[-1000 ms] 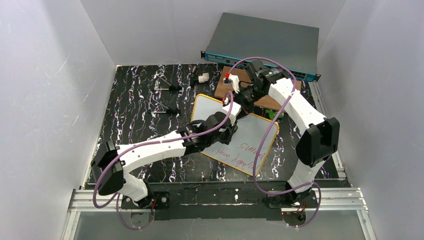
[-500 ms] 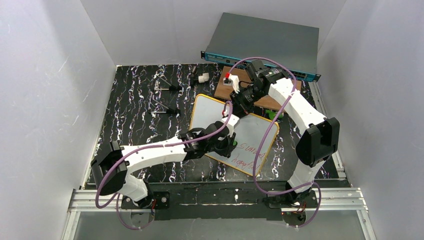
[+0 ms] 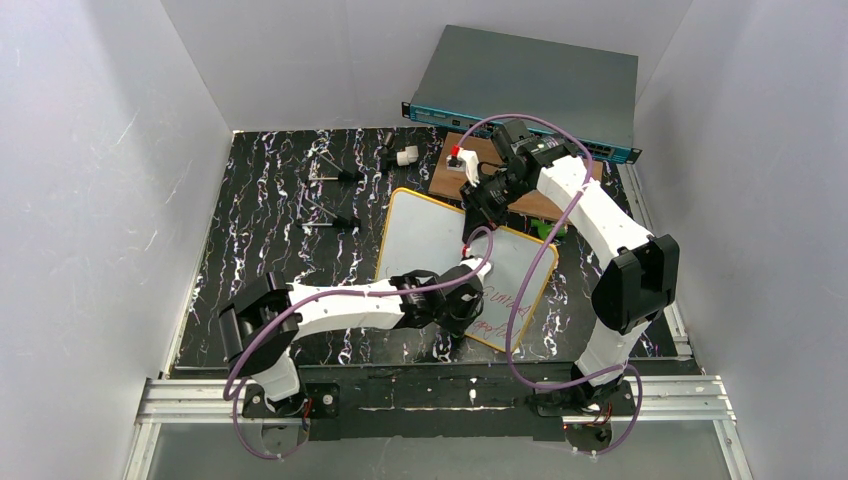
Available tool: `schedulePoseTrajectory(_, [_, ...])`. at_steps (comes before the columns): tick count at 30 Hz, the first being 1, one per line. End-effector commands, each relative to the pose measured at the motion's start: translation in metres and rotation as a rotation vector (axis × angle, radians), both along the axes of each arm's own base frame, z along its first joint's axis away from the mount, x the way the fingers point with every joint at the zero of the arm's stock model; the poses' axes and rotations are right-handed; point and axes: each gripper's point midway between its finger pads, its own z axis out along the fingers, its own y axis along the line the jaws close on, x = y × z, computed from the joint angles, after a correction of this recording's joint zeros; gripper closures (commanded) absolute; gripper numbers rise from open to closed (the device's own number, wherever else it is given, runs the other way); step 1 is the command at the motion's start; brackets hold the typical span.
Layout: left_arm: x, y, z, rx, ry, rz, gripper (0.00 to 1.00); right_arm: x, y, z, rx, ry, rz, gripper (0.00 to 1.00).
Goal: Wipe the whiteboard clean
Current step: Erase the whiteboard at the center of the board.
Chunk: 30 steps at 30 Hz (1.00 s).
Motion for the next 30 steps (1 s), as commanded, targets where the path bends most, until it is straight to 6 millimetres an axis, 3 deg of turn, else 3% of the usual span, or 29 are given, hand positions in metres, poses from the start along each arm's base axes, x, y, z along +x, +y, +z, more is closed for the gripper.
schedulePoseTrajectory(1, [0.03,-0.002,0.023,0.011,-0.113,0.092,1.0,-0.003,-0.001,-0.004,-0.012,-0.023,0.038,0.99])
schedulePoseTrajectory(11, [0.075,-0.014,0.097,-0.046,-0.344,0.116,1.0,-0.004,-0.002,-0.001,-0.009,-0.032,0.037,0.99])
schedulePoseTrajectory(18, [0.085,-0.017,0.135,-0.121,-0.421,0.111,1.0,-0.004,-0.003,-0.001,-0.012,-0.038,0.036,0.99])
schedulePoseTrajectory(24, [0.075,-0.012,0.139,-0.184,-0.418,0.082,1.0,-0.004,-0.002,-0.001,-0.009,-0.035,0.037,0.99])
schedulePoseTrajectory(25, [0.071,-0.012,0.138,-0.201,-0.414,0.07,1.0,-0.011,0.001,0.003,-0.034,0.123,-0.118,0.99])
schedulePoseTrajectory(26, [0.068,-0.012,0.134,-0.214,-0.402,0.062,1.0,-0.004,-0.002,-0.001,-0.013,-0.015,0.018,0.9])
schedulePoseTrajectory(27, [0.065,-0.012,0.131,-0.221,-0.389,0.052,1.0,-0.004,-0.002,-0.001,-0.009,-0.032,0.035,0.99])
schedulePoseTrajectory(30, [0.054,-0.011,0.116,-0.223,-0.338,0.028,1.0,-0.004,-0.002,-0.002,-0.01,-0.031,0.038,0.99])
